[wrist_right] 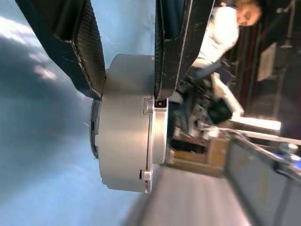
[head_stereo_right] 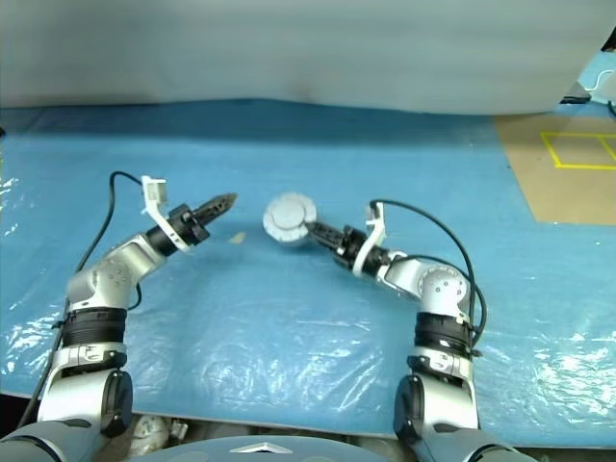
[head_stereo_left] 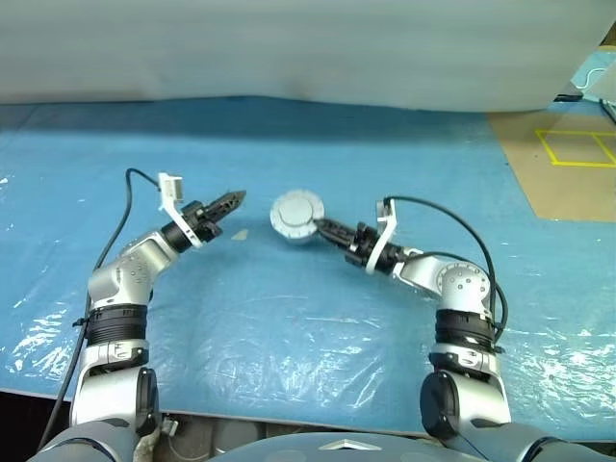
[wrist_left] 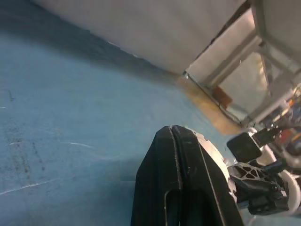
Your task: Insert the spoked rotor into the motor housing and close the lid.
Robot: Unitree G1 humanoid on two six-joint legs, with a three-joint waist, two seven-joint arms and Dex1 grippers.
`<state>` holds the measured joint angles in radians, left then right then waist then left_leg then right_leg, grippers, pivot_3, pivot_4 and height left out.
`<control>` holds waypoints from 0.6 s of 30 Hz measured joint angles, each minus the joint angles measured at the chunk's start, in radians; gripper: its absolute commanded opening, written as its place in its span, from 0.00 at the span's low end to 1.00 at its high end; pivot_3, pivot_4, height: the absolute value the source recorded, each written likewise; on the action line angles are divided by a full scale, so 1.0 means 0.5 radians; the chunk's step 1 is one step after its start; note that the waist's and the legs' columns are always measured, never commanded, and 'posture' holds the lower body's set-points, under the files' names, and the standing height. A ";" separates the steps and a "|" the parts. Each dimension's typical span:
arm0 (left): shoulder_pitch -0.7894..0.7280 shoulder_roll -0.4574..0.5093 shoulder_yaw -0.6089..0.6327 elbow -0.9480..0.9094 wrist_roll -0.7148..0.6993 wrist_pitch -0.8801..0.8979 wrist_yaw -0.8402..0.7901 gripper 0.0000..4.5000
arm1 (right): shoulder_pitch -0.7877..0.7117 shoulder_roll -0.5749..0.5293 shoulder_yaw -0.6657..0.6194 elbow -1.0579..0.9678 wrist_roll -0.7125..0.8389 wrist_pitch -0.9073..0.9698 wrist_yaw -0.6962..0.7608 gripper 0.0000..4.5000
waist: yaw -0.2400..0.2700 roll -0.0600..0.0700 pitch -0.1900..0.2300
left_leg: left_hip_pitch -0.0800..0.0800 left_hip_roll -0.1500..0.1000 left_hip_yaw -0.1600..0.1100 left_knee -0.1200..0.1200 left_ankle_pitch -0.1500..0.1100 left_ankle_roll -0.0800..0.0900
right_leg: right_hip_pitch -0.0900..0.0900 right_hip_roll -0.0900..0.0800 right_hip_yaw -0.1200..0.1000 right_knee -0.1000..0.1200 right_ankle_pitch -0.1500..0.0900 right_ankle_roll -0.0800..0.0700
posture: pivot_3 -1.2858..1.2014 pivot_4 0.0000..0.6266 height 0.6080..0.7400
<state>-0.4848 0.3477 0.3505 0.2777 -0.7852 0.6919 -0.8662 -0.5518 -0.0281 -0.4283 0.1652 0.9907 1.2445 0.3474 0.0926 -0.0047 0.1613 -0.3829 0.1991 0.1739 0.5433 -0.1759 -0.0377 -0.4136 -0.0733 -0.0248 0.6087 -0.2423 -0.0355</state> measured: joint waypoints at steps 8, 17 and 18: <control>0.129 -0.155 0.214 -0.096 -0.380 0.229 0.237 0.61 | -0.164 0.160 -0.034 -0.013 0.191 -0.003 -0.219 0.25 | 0.006 -0.001 0.000 | -0.006 0.000 -0.002 0.002 0.000 0.000 | -0.003 0.000 -0.002 0.000 0.000 0.000 | 0.52 0.24 1.00; 0.106 -0.187 0.386 -0.099 -0.935 0.634 0.508 0.99 | -0.207 0.116 0.008 -0.013 0.271 0.031 -0.250 0.25 | 0.005 -0.001 0.000 | -0.006 -0.001 -0.004 0.004 0.000 -0.001 | -0.002 0.001 -0.001 0.001 0.002 0.004 | 0.52 0.24 1.00; 0.106 -0.187 0.371 -0.089 -0.944 0.667 0.525 0.99 | -0.207 0.116 0.018 -0.012 0.280 0.038 -0.252 0.25 | 0.003 -0.001 0.000 | -0.006 -0.001 -0.004 0.004 0.000 -0.001 | -0.002 0.001 -0.001 0.001 0.002 0.004 | 0.52 0.24 1.00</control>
<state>-0.4319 0.2542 0.5361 0.2333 -1.2573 1.0255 -0.6038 -0.6552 0.0299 -0.4194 0.1590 1.1306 1.2633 0.2215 0.0940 -0.0051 0.1614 -0.3858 0.1984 0.1719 0.5453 -0.1759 -0.0380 -0.4147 -0.0727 -0.0254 0.6090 -0.2411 -0.0335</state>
